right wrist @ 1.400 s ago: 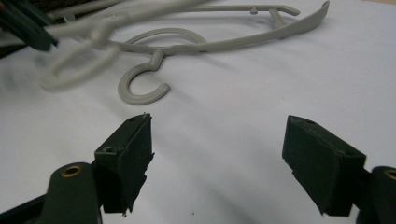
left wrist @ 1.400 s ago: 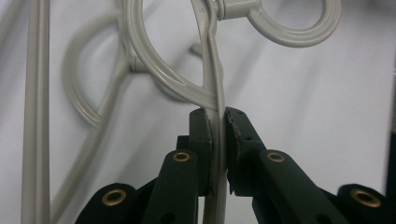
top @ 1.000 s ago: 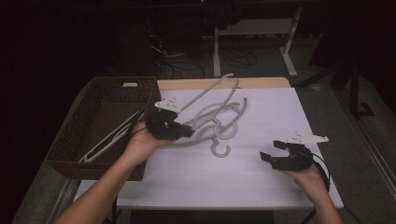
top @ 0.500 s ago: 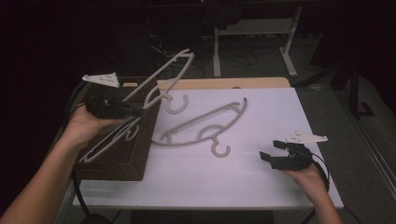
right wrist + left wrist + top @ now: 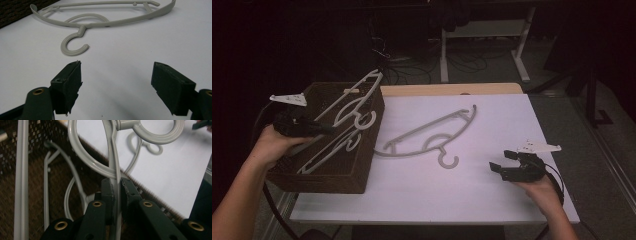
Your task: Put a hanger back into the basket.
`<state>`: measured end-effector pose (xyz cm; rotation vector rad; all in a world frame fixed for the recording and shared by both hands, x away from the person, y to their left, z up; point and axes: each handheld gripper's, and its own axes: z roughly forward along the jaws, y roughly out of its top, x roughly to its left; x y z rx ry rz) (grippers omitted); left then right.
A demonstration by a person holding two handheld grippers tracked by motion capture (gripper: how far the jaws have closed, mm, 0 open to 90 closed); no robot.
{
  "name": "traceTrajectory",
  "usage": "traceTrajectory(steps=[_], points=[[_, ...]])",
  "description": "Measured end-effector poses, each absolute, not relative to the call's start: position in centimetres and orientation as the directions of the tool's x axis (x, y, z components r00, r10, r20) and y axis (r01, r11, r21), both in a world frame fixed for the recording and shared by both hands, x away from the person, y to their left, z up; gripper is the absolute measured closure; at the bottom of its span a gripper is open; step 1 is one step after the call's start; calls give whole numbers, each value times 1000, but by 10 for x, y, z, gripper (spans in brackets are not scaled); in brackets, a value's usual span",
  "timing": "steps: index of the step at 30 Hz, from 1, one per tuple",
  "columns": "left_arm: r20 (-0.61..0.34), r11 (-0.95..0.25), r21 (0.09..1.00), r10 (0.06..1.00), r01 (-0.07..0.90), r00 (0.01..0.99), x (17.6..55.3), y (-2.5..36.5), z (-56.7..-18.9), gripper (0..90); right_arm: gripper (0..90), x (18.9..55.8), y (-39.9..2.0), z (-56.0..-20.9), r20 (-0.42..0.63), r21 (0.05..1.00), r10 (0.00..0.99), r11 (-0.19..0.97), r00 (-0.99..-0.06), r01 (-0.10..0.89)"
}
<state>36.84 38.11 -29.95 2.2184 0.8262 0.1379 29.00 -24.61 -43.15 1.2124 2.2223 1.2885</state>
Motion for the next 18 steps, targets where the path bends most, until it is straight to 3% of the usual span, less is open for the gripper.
traceTrajectory(steps=[13,14,16,18], points=[[-187,-492,649,635,580,749,374,412,-335,812,235,290,-246,-432,146,819,790,242,-596,520],[-174,-486,659,643,573,746,374,413,-337,776,235,290,-246,-432,147,818,790,241,-596,521],[-175,-456,673,667,582,725,375,417,-336,605,235,290,-246,-432,147,818,790,241,-596,521],[-175,-446,684,668,577,723,375,419,-335,566,235,290,-246,-432,147,818,790,241,-595,522]])
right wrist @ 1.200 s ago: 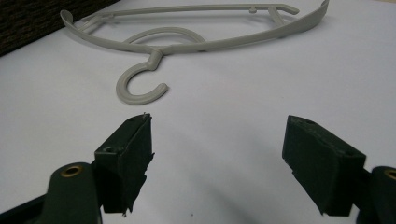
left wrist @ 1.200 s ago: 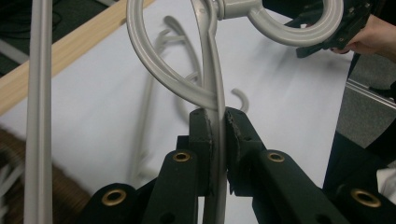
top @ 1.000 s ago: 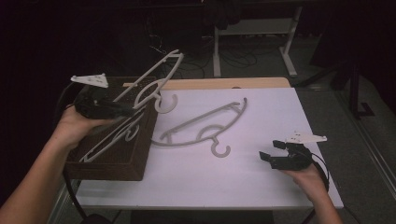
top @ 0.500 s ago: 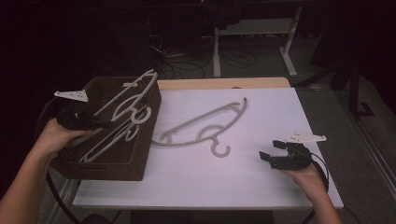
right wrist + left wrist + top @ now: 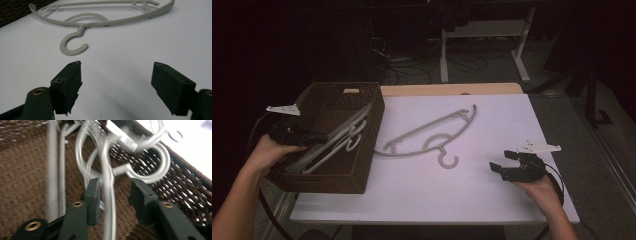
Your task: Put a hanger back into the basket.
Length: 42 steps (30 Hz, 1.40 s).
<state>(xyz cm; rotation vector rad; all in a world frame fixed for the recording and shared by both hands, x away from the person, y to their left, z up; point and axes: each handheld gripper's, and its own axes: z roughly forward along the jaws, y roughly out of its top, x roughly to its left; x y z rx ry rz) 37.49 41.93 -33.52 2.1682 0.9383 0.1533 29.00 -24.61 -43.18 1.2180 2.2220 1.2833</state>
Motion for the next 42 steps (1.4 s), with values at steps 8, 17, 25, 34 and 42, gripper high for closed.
traceTrajectory(steps=[8,17,25,34,42], points=[[-163,-426,726,657,540,737,372,405,-325,397,235,290,-246,-432,147,819,789,242,-597,521],[-152,-391,789,624,474,767,367,354,-306,271,235,289,-247,-431,145,822,788,241,-598,517],[-130,-420,817,534,395,835,365,291,-297,222,235,291,-247,-431,150,820,789,237,-596,521],[-137,-430,833,450,348,883,367,211,-300,222,236,290,-248,-431,150,825,784,237,-602,514],[-107,-511,791,426,336,899,375,156,-331,244,235,289,-247,-431,151,824,781,239,-606,514]])
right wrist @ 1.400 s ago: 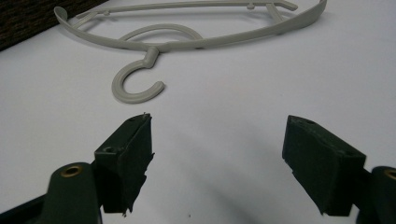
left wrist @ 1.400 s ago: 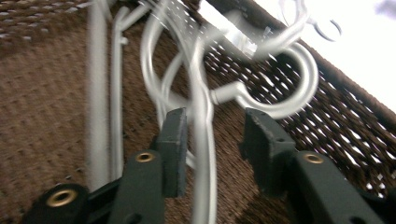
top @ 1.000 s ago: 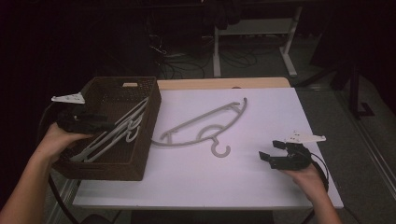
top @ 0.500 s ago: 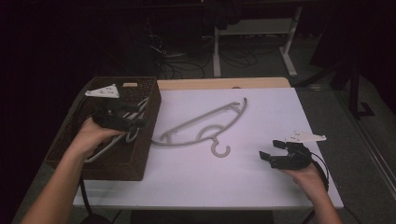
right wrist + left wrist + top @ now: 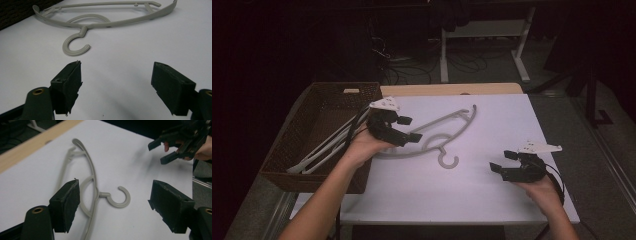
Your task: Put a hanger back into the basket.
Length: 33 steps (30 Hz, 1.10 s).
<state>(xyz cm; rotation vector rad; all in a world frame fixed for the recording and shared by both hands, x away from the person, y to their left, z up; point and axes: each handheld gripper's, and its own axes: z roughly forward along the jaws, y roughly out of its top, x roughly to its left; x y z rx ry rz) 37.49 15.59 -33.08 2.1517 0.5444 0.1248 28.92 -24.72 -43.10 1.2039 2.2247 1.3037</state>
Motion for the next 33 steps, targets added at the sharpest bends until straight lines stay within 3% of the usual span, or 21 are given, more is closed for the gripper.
traceTrajectory(steps=[5,8,15,18,24,33], points=[[-94,-552,755,443,354,892,383,139,-362,290,236,289,-247,-431,154,824,780,237,-606,515],[-97,-564,736,459,374,883,388,133,-380,413,236,289,-248,-431,157,823,780,236,-606,516],[-42,-599,676,550,429,834,409,129,-415,803,236,289,-248,-431,156,824,779,236,-607,515],[-45,-603,644,585,472,810,419,128,-426,892,235,289,-248,-431,155,823,778,239,-609,516],[-65,-630,582,594,514,802,424,126,-444,900,236,289,-250,-431,156,826,779,234,-607,512],[-116,-646,598,516,474,849,410,122,-444,900,237,288,-249,-431,153,824,777,240,-610,512]])
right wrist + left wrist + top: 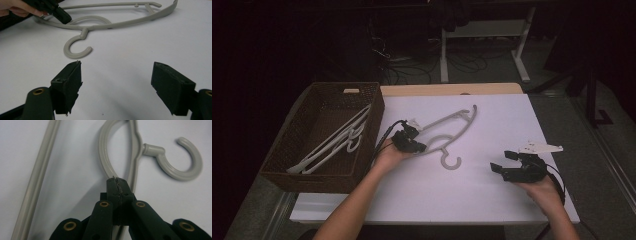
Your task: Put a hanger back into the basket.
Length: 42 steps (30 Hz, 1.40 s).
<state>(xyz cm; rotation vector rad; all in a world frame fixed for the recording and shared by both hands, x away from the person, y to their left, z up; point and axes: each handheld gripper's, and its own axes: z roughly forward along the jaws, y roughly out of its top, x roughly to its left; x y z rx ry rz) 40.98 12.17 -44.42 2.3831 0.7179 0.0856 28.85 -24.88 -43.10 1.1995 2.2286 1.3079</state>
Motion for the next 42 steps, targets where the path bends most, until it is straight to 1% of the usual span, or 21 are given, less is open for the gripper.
traceTrajectory(steps=[2,6,13,17,18,20,23,25,26,27,28,31,33,36,39,42], points=[[-134,-652,597,494,468,859,405,120,-445,900,237,288,-249,-431,152,825,777,241,-611,511],[-127,-687,583,450,434,884,388,114,-447,900,237,288,-249,-431,154,826,778,237,-609,512],[-148,-725,566,380,393,913,360,110,-446,900,237,287,-249,-430,152,827,778,239,-610,510],[-143,-735,562,367,380,919,350,110,-445,900,238,288,-248,-430,150,826,777,242,-612,510],[-128,-729,569,378,380,917,349,111,-445,894,238,288,-247,-430,151,825,776,242,-612,510],[-131,-704,595,392,389,911,348,116,-442,792,254,289,-246,-429,153,822,775,245,-613,514],[-150,-656,639,405,402,902,348,125,-434,643,333,294,-241,-425,157,819,764,252,-625,515],[-163,-620,671,411,406,897,347,131,-430,540,411,300,-236,-421,158,814,765,257,-625,520],[-163,-611,679,414,406,895,347,133,-429,517,443,304,-232,-419,157,811,764,262,-625,523],[-158,-608,683,416,404,895,347,135,-428,475,495,309,-228,-416,161,806,759,268,-631,528],[-161,-602,689,417,404,895,347,137,-427,439,528,316,-223,-415,163,801,755,275,-636,532],[-181,-576,709,408,406,895,346,142,-427,374,644,337,-206,-412,156,789,748,299,-646,537],[-185,-571,718,396,399,900,345,144,-426,352,714,353,-194,-411,149,777,744,319,-652,543],[-191,-563,728,382,392,904,345,146,-426,297,796,378,-178,-408,139,761,736,349,-663,547],[-187,-561,734,374,383,908,344,146,-425,263,854,402,-164,-406,131,744,734,371,-667,555],[-187,-563,735,366,377,912,344,143,-426,254,882,428,-152,-404,119,729,737,389,-665,563]])
